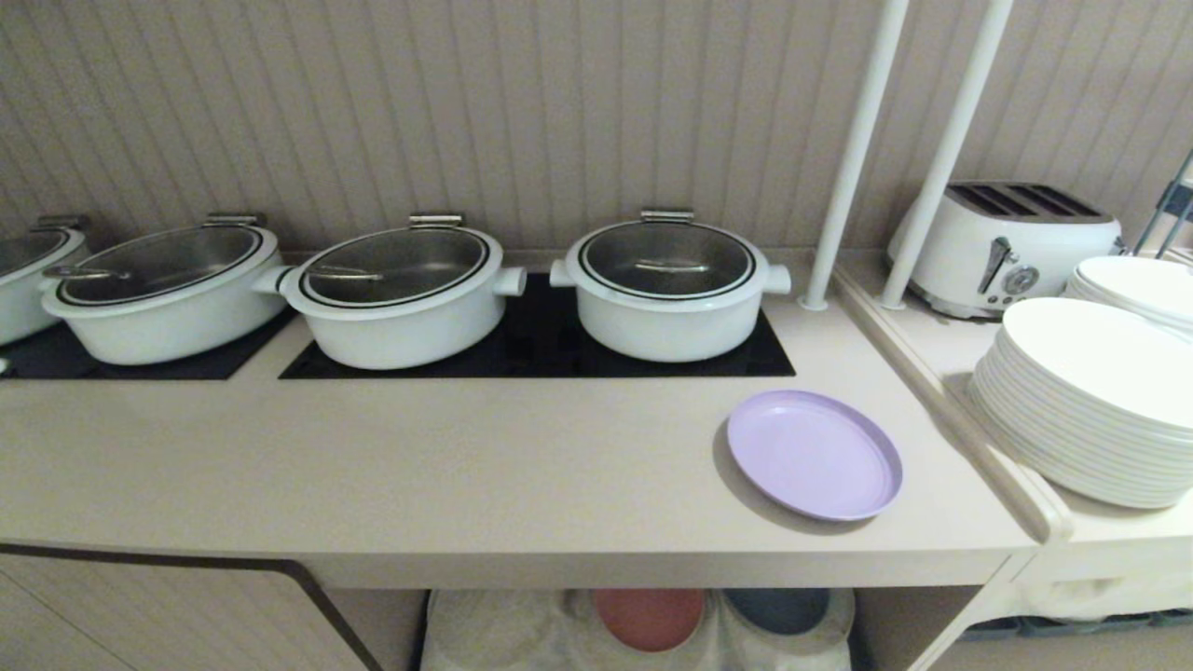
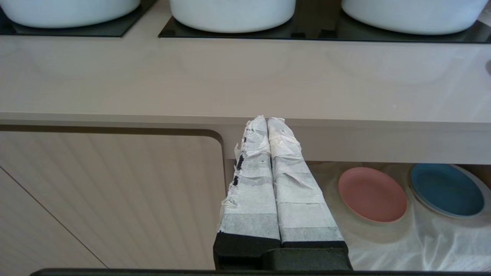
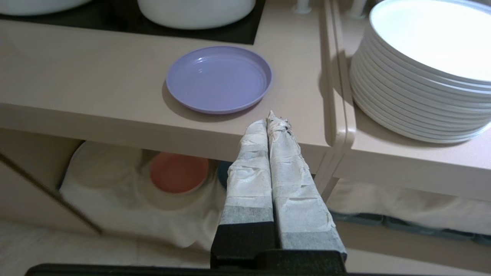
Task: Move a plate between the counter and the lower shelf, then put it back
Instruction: Pick up the plate
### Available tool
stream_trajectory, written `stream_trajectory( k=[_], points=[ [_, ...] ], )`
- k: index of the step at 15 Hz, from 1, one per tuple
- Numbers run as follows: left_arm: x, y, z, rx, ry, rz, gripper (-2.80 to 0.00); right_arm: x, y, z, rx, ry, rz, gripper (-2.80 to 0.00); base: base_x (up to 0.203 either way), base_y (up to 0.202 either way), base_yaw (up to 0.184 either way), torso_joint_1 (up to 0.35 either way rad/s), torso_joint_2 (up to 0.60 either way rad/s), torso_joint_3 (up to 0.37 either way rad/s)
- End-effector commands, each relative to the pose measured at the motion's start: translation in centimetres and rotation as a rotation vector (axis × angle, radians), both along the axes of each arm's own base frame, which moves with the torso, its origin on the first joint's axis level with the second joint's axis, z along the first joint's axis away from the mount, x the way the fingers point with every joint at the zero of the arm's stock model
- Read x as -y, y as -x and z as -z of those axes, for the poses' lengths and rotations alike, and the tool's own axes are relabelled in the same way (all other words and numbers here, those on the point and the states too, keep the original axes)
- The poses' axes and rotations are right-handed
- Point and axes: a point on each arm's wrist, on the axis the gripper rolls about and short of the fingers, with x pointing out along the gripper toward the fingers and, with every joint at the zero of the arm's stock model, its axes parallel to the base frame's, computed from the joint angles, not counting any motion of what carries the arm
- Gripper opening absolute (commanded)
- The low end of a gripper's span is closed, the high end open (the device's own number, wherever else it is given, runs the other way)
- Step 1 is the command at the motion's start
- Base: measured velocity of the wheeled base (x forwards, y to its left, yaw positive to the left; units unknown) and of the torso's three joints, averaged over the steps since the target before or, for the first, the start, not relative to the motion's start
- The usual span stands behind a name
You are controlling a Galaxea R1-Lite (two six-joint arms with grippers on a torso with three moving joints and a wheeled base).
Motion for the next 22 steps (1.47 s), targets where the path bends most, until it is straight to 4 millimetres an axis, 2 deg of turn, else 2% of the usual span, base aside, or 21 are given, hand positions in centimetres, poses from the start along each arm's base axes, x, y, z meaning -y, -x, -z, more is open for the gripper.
stream_trajectory(
  k=[1, 3, 5, 7, 9, 16, 18, 22],
  points=[
    [0.0, 0.0, 0.0, -0.001, 0.001, -0.001, -2.80, 0.0, -6.2, -3.2, -0.188, -0.004, -0.024, -2.80, 0.000, 0.000, 0.000, 0.000, 0.00, 0.000],
    [0.0, 0.0, 0.0, -0.001, 0.001, -0.001, -2.80, -0.1, -10.5, -4.7, -0.271, 0.020, -0.058, -2.80, 0.000, 0.000, 0.000, 0.000, 0.00, 0.000],
    [0.0, 0.0, 0.0, -0.001, 0.001, -0.001, -2.80, -0.2, -14.6, -5.0, -0.356, 0.080, -0.095, -2.80, 0.000, 0.000, 0.000, 0.000, 0.00, 0.000],
    [0.0, 0.0, 0.0, -0.001, 0.001, -0.001, -2.80, -0.3, -17.5, -6.0, -0.452, 0.119, -0.129, -2.80, 0.000, 0.000, 0.000, 0.000, 0.00, 0.000],
    [0.0, 0.0, 0.0, -0.001, 0.001, -0.001, -2.80, -0.5, -20.0, -6.2, -0.600, 0.131, -0.155, -2.80, 0.000, 0.000, 0.000, 0.000, 0.00, 0.000],
    [0.0, 0.0, 0.0, -0.001, 0.001, -0.001, -2.80, -0.6, -26.0, -1.5, -0.957, 0.194, -0.126, -2.80, 0.000, 0.000, 0.000, 0.000, 0.00, 0.000],
    [0.0, 0.0, 0.0, -0.001, 0.001, -0.001, -2.80, -0.6, -28.3, -0.7, -0.979, 0.209, -0.128, -2.80, 0.000, 0.000, 0.000, 0.000, 0.00, 0.000],
    [0.0, 0.0, 0.0, -0.001, 0.001, -0.001, -2.80, -0.6, -32.8, -0.4, -0.950, 0.210, -0.118, -2.80, 0.000, 0.000, 0.000, 0.000, 0.00, 0.000]
  ],
)
